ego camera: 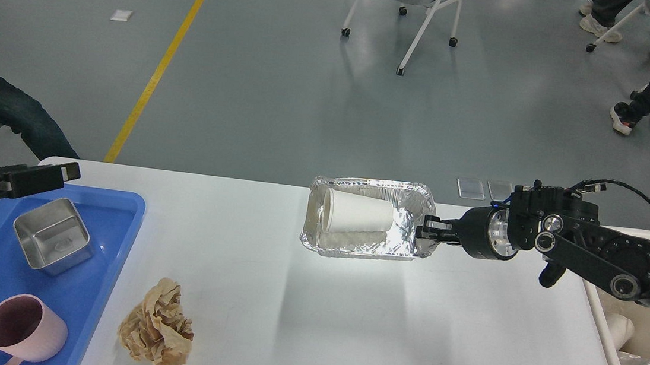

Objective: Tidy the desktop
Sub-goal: 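Lower the left gripper to the crumpled brown paper and grasp it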

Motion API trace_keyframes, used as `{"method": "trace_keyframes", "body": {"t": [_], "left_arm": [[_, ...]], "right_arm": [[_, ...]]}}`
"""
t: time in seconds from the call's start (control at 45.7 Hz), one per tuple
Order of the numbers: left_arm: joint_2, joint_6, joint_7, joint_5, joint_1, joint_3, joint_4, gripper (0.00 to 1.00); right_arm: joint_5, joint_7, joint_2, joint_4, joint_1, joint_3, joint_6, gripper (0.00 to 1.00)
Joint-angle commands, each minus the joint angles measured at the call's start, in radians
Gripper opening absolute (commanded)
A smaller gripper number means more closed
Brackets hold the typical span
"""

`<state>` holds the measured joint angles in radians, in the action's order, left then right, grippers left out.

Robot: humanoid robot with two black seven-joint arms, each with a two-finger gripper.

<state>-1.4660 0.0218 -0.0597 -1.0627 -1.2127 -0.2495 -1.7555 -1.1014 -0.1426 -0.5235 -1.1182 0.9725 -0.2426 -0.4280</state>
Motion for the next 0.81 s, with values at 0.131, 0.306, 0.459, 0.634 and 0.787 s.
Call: {"method": "trace_keyframes", "body": {"t": [0.131,0.306,0.459,0.634,0.787], "left_arm": [[-0.031,-0.005,-0.003,-0.007,0.012,-0.004,-0.004,0.97],[0.11,-0.025,0.003,-0.01,0.085,-0.007,0.031,0.97],[0.312,-0.034,0.011,-0.014,0.169,-0.01,0.146,0.97],[0.487,-0.034,0.009,-0.034,0.254,-0.013,0.261,0.97],[0.578,-0.03,0.008,-0.06,0.291,-0.016,0.329,0.97]], "right_arm": [[0.0,0.0,-0.001,0.0,0.0,-0.003,0.0,0.0],[0.0,0.0,-0.001,0.0,0.0,-0.003,0.002,0.0],[0.0,0.0,-0.003,0.0,0.0,-0.003,0.002,0.0],[0.0,0.0,-0.012,-0.002,-0.001,-0.003,0.002,0.0],[0.0,0.0,-0.01,0.0,-0.001,-0.003,0.002,0.0]]}}
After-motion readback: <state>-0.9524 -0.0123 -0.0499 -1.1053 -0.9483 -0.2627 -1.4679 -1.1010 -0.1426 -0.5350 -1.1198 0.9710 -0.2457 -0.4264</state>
